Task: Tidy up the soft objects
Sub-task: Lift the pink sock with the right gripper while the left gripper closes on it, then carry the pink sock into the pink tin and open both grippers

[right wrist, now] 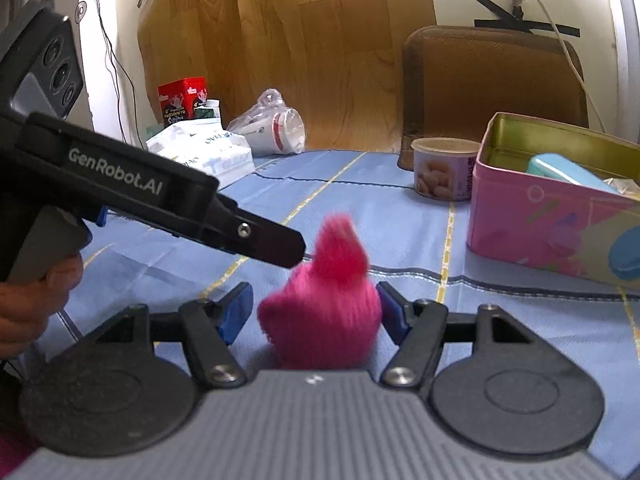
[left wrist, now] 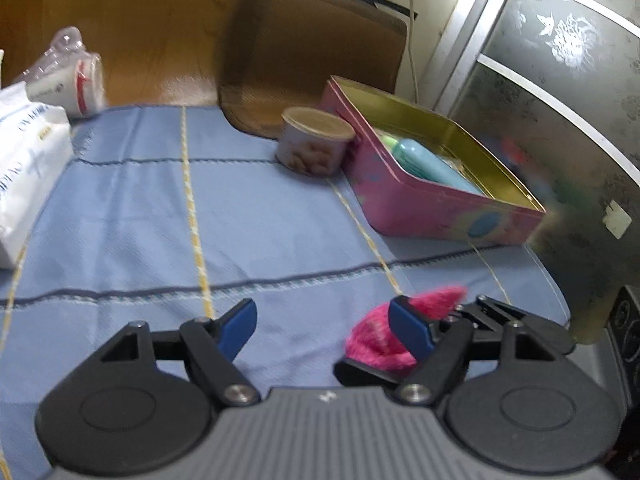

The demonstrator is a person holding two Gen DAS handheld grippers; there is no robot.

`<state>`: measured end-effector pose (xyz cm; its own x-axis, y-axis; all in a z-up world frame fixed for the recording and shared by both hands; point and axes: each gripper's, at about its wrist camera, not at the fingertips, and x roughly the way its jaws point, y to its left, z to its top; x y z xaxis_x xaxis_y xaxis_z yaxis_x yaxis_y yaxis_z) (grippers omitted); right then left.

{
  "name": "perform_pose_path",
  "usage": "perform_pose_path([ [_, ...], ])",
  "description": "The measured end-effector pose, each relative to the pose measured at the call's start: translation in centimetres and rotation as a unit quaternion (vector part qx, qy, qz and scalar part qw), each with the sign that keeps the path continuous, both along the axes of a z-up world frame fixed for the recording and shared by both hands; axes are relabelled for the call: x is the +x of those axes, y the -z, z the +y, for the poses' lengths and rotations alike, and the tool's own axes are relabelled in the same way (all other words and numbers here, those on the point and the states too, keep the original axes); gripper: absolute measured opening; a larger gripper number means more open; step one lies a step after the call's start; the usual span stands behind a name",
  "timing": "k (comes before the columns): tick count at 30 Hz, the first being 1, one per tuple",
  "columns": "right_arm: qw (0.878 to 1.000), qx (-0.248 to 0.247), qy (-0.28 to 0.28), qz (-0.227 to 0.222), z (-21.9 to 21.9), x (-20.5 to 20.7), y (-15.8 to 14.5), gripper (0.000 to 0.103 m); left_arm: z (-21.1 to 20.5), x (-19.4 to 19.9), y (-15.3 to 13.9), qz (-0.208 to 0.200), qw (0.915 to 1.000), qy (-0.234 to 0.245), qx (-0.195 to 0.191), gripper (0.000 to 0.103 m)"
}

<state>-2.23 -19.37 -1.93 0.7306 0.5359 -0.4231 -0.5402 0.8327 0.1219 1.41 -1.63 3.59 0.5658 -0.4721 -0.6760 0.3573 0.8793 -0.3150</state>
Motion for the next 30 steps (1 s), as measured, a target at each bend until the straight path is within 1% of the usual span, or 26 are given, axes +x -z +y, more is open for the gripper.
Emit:
perform_pose_path([
  [6, 1.000, 0.006, 0.021, -0.010, -1.2, -0.7, 0.2, 0.069, -0.2, -0.7, -0.9, -0.014, 0.9999, 0.008, 0.001, 0.074],
  [10, 0.999, 0.012, 0.036, -0.019, -2.4, -1.7, 0.0, 0.072, -0.6, -1.2, -1.1, -0.009, 0.9997, 0.024, -0.004, 0.074],
  [17, 0.998, -0.004, 0.055, -0.016, -3.8, -3.6, 0.6, 0.076, -2.1, -2.1, -0.7, 0.002, 0.9976, 0.068, -0.010, 0.074],
  [22, 0.998, -0.004, 0.059, -0.002, -4.0, -3.7, 1.3, 0.077, -3.5, -2.6, -0.1, 0.005, 0.9960, 0.089, 0.003, 0.074],
  [26, 0.999, -0.002, 0.048, 0.000, -3.5, -3.5, 1.4, 0.077, -3.8, -2.6, -0.1, 0.004, 0.9962, 0.087, 0.011, 0.074],
  [30, 0.999, -0.002, 0.033, 0.000, -3.2, -3.4, 1.9, 0.077, -4.0, -2.5, 0.0, 0.006, 0.9962, 0.086, 0.017, 0.076],
])
